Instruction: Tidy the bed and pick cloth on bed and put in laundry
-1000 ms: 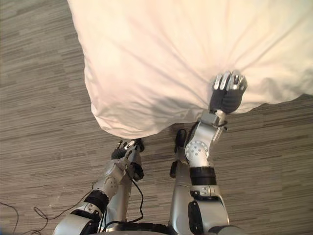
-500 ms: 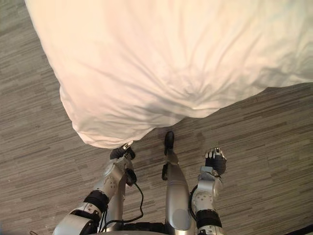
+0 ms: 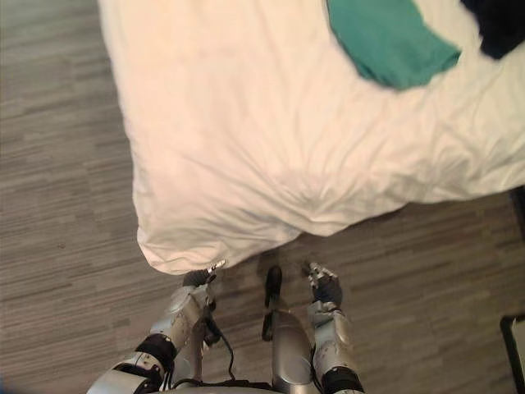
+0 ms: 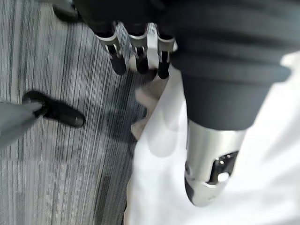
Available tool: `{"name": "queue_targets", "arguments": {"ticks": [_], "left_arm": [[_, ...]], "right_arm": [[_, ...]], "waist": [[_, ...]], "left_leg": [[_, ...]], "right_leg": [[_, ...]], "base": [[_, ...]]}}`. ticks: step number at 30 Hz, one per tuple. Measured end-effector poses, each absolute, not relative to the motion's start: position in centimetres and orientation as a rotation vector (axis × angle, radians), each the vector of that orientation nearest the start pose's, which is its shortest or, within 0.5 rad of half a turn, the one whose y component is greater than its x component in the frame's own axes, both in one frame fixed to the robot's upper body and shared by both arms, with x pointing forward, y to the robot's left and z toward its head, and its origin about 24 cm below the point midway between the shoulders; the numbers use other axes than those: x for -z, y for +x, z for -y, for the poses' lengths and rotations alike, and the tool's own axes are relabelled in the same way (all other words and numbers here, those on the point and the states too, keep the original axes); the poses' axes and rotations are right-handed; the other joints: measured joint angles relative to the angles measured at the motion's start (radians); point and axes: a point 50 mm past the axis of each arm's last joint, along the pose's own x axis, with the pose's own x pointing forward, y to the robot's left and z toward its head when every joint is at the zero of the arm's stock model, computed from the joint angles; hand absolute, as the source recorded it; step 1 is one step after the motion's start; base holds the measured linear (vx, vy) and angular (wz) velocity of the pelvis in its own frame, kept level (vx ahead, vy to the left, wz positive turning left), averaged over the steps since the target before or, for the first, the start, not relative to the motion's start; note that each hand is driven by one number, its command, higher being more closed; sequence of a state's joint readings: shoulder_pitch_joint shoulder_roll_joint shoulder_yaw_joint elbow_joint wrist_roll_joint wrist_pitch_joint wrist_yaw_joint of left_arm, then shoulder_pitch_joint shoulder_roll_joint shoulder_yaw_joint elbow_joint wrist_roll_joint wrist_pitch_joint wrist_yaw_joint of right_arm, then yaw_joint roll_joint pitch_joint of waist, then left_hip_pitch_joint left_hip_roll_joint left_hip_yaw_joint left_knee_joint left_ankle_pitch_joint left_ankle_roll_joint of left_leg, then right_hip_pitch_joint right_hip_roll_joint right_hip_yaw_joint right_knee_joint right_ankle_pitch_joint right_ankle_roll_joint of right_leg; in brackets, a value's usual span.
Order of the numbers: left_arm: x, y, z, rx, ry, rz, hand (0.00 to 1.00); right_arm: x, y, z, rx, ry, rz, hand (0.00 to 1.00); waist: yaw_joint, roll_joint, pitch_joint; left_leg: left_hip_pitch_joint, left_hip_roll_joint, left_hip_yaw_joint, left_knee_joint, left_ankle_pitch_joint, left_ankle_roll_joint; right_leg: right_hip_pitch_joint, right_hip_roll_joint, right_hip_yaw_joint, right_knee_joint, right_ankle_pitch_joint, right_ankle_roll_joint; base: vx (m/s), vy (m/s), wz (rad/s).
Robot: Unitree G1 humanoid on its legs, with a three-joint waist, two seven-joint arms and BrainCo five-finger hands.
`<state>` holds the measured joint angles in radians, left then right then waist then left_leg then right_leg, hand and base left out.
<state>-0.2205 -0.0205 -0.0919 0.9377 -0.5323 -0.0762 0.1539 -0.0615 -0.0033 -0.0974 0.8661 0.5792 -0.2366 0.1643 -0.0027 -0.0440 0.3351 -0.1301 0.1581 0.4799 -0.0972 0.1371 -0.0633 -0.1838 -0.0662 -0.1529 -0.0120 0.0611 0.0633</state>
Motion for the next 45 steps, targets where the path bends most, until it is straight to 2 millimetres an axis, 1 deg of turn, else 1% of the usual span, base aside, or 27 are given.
{"name": "queue_targets", "arguments": {"ticks": [3,6,7,9,13,16,20,22,23,24,25,26,27,28,29,30,31,32,33,34,35,36,37,39,41,43,45], "left_arm": [[12.0,20.3,-14.4,-0.284,-0.367,-0.774,0.00],[13.5,17.7,-15.4,-0.295,-0.276,-0.842,0.00],[13.6,17.3,-15.4,-0.273,-0.218,-0.845,0.00],[13.7,17.2,-15.5,-0.229,-0.114,-0.852,0.00],[13.9,17.0,-15.5,-0.113,0.102,-0.871,0.00],[14.3,16.4,-15.6,-0.075,0.143,-0.914,0.00],[14.5,16.1,-16.0,-0.066,0.142,-0.934,0.00],[14.6,15.8,-16.4,-0.082,0.141,-0.952,0.00],[14.7,15.5,-16.7,-0.111,0.117,-0.962,0.00],[14.7,15.2,-17.3,-0.140,0.109,-0.970,0.00],[14.8,15.0,-17.6,-0.148,0.110,-0.975,0.00],[14.9,14.6,-17.6,-0.149,0.109,-0.982,0.00],[15.0,14.4,-17.6,-0.151,0.108,-0.988,0.00],[15.1,14.1,-17.8,-0.160,0.105,-0.988,0.00],[15.0,14.3,-18.0,-0.167,0.102,-0.980,0.00],[14.9,14.5,-18.2,-0.172,0.090,-0.975,0.00],[15.1,14.0,-17.0,-0.150,0.058,-0.980,0.00],[15.0,14.3,-17.0,-0.154,0.055,-0.965,0.00],[14.7,15.0,-16.9,-0.142,0.063,-0.939,0.00],[14.6,15.3,-16.9,-0.135,0.072,-0.924,0.00],[14.6,15.2,-16.9,-0.133,0.074,-0.924,0.00],[14.6,15.1,-17.0,-0.127,0.085,-0.922,0.00],[14.5,15.4,-17.4,-0.122,0.103,-0.915,0.00],[14.5,15.6,-16.9,-0.108,0.098,-0.910,0.00],[14.4,15.8,-15.7,-0.068,0.094,-0.906,0.00],[14.5,15.7,-15.7,-0.069,0.091,-0.905,0.00],[14.3,15.9,-15.9,-0.079,0.083,-0.889,0.00]], "right_arm": [[12.6,18.0,16.0,0.144,0.468,-0.671,0.00],[14.0,16.3,15.8,0.121,0.427,-0.824,0.00],[14.4,15.6,16.0,0.115,0.407,-0.871,0.00],[14.8,15.0,16.0,0.103,0.387,-0.925,0.00],[15.2,14.0,16.6,0.148,0.380,-0.977,0.00],[15.3,13.8,16.8,0.157,0.361,-0.980,0.00],[15.4,13.4,16.9,0.165,0.353,-0.973,0.00],[15.3,13.5,16.8,0.155,0.339,-0.956,0.00],[15.2,13.8,16.5,0.140,0.337,-0.943,0.00],[15.0,14.3,16.1,0.129,0.343,-0.936,0.00],[15.0,14.4,16.4,0.135,0.341,-0.929,0.00],[15.2,13.7,16.9,0.158,0.339,-0.947,0.00],[15.3,13.5,17.0,0.162,0.336,-0.953,0.00],[15.4,13.2,17.0,0.162,0.331,-0.957,0.00],[15.4,13.1,16.9,0.154,0.321,-0.959,0.00],[15.4,13.2,16.9,0.138,0.305,-0.953,0.00],[15.0,14.1,17.8,0.140,0.281,-0.920,0.00],[15.0,14.1,18.0,0.153,0.283,-0.923,0.00],[15.0,14.1,18.0,0.147,0.273,-0.918,0.00],[15.1,13.9,17.6,0.124,0.260,-0.934,0.00],[15.2,13.7,17.4,0.116,0.258,-0.942,0.00],[15.3,13.5,16.9,0.087,0.247,-0.949,0.00],[15.4,13.3,16.7,0.078,0.248,-0.952,0.00],[15.4,13.0,16.7,0.069,0.242,-0.950,0.00],[15.6,12.0,17.6,0.070,0.212,-0.976,0.00],[15.7,11.5,18.0,0.065,0.196,-0.986,0.00],[15.7,11.4,18.1,0.069,0.199,-0.988,0.00]], "waist": [[0.024,-0.002,-0.048],[0.036,-0.005,-0.085],[0.044,-0.002,-0.104],[0.048,0.001,-0.135],[0.020,0.002,-0.156],[0.013,0.000,-0.158],[0.007,-0.008,-0.156],[0.012,-0.010,-0.154],[0.028,0.005,-0.155],[0.023,0.001,-0.156],[0.008,0.000,-0.157],[0.005,0.006,-0.157],[0.006,0.007,-0.158],[0.010,-0.002,-0.161],[0.014,-0.011,-0.162],[0.020,-0.022,-0.158],[0.039,0.066,-0.176],[0.039,0.059,-0.171],[0.019,0.056,-0.170],[0.019,0.048,-0.168],[0.020,0.043,-0.171],[0.019,0.025,-0.181],[0.013,0.013,-0.182],[0.012,0.009,-0.182],[-0.008,0.023,-0.183],[-0.012,0.028,-0.186],[-0.015,0.022,-0.183]], "left_leg": [[0.064,-0.009,0.006,0.005,-0.036,-0.012],[0.062,0.002,-0.009,0.145,-0.139,-0.023],[0.057,-0.003,-0.053,0.194,-0.179,-0.028],[0.059,-0.022,-0.136,0.217,-0.209,-0.022],[0.123,-0.057,-0.111,0.137,-0.181,0.002],[0.185,-0.080,-0.076,0.073,-0.164,0.012],[0.247,-0.086,-0.027,0.071,-0.184,0.013],[0.249,-0.086,-0.022,0.103,-0.223,0.023],[0.242,-0.061,0.025,0.104,-0.225,0.056],[0.237,-0.048,0.083,0.119,-0.224,0.060],[0.236,-0.032,0.122,0.140,-0.224,0.059],[0.253,-0.016,0.167,0.156,-0.223,0.059],[0.260,-0.009,0.194,0.166,-0.223,0.058],[0.269,-0.002,0.249,0.194,-0.225,0.058],[0.266,-0.009,0.264,0.216,-0.232,0.057],[0.245,-0.041,0.216,0.238,-0.295,0.045],[0.213,-0.034,0.196,0.186,-0.278,0.105],[0.227,-0.040,0.259,0.171,-0.257,0.099],[0.227,-0.038,0.305,0.161,-0.240,0.100],[0.227,-0.032,0.345,0.149,-0.220,0.094],[0.226,-0.029,0.366,0.141,-0.207,0.088],[0.224,-0.023,0.402,0.130,-0.180,0.074],[0.217,-0.019,0.421,0.117,-0.152,0.060],[0.217,-0.017,0.429,0.080,-0.106,0.042],[0.218,0.008,0.440,0.061,-0.071,0.032],[0.221,0.039,0.447,0.063,-0.049,0.020],[0.219,0.061,0.447,0.078,-0.044,0.019]], "right_leg": [[0.055,0.000,0.031,-0.009,-0.016,0.000],[0.089,-0.008,0.075,-0.006,-0.023,0.000],[0.090,-0.008,0.097,-0.004,-0.023,0.001],[0.088,-0.006,0.131,-0.004,-0.023,0.004],[0.088,-0.021,0.177,0.003,-0.006,0.029],[0.092,-0.023,0.226,0.019,0.018,0.075],[0.110,-0.024,0.212,0.052,0.032,0.075],[0.089,-0.007,0.183,0.063,0.094,0.052],[0.092,0.011,0.136,0.013,0.136,-0.012],[0.064,0.005,0.019,0.114,0.042,-0.066],[0.043,-0.018,-0.112,0.287,-0.086,-0.096],[0.063,-0.056,-0.212,0.399,-0.152,-0.107],[0.078,-0.081,-0.254,0.429,-0.164,-0.121],[0.104,-0.133,-0.310,0.451,-0.178,-0.118],[0.098,-0.138,-0.312,0.437,-0.169,-0.109],[0.097,-0.096,-0.306,0.361,-0.137,-0.145],[0.127,-0.016,-0.262,0.243,-0.101,-0.134],[0.119,-0.060,-0.308,0.344,-0.168,-0.143],[0.136,-0.137,-0.361,0.495,-0.245,-0.135],[0.184,-0.183,-0.361,0.502,-0.251,-0.116],[0.211,-0.197,-0.358,0.473,-0.241,-0.098],[0.258,-0.205,-0.343,0.364,-0.210,-0.025],[0.280,-0.171,-0.316,0.250,-0.198,0.027],[0.314,-0.119,-0.322,0.109,-0.195,0.030],[0.333,-0.075,-0.318,0.031,-0.160,0.010],[0.345,-0.031,-0.289,-0.031,-0.133,-0.018],[0.346,-0.011,-0.263,-0.053,-0.119,-0.032]], "base": [[0.01,0.021,-0.21],[0.02,0.042,-0.36],[0.01,0.050,-0.54],[0.03,0.038,-0.52],[0.03,0.048,-0.32],[0.04,0.064,-0.48],[-0.03,0.042,-0.43],[-0.12,0.008,-0.95],[-0.04,-0.099,-1.43],[0.17,-0.222,-1.60],[0.42,-0.271,-1.26],[0.45,-0.227,-1.06],[0.40,-0.165,-1.16],[0.23,-0.111,-1.07],[0.07,-0.106,-1.61],[-0.10,-0.008,-1.99],[-0.02,0.058,-2.11],[0.03,0.042,-1.79],[0.19,-0.003,-1.37],[0.13,-0.044,-1.19],[0.21,-0.027,-1.24],[0.09,-0.124,-1.09],[0.03,-0.196,-1.03],[-0.05,-0.295,-0.71],[-0.10,-0.226,-0.37],[-0.12,-0.166,-0.34],[-0.05,-0.144,-0.41]]}}
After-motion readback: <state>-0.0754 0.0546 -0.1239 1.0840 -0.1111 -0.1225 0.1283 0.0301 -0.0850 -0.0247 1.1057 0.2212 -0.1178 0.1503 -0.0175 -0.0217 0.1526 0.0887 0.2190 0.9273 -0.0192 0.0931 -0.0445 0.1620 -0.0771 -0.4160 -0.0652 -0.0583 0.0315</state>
